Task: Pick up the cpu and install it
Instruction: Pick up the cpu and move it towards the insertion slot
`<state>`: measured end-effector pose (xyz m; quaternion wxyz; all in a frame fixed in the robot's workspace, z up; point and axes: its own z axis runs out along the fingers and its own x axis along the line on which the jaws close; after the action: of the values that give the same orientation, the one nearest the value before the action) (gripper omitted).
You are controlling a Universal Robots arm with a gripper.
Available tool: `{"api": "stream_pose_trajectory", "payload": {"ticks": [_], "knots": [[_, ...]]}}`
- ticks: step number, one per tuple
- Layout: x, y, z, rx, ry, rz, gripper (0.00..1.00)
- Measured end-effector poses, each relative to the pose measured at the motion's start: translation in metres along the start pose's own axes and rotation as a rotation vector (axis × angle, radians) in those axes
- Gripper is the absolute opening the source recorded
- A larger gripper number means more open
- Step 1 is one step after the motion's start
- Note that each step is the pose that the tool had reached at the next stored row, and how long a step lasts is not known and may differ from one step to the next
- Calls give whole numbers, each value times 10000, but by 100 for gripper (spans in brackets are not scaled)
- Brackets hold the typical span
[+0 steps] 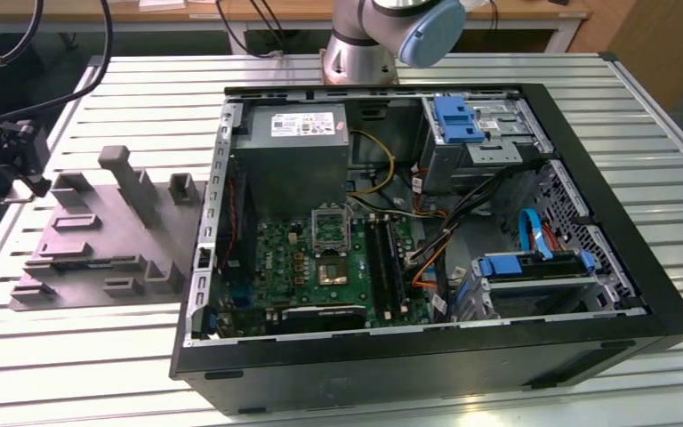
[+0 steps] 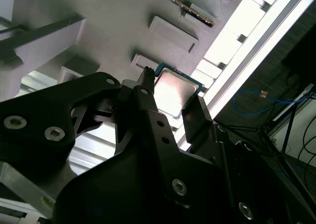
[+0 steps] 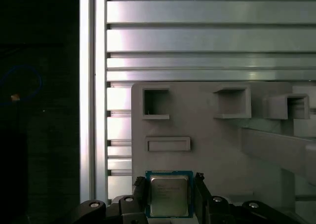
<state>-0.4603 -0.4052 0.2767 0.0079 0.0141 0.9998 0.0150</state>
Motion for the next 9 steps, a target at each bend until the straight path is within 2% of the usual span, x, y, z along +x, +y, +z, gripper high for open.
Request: {"api": "stream_pose_trajectory", "payload": {"ticks": [9], "knots": [[0,1,-26,-1,-1,0,47]]}}
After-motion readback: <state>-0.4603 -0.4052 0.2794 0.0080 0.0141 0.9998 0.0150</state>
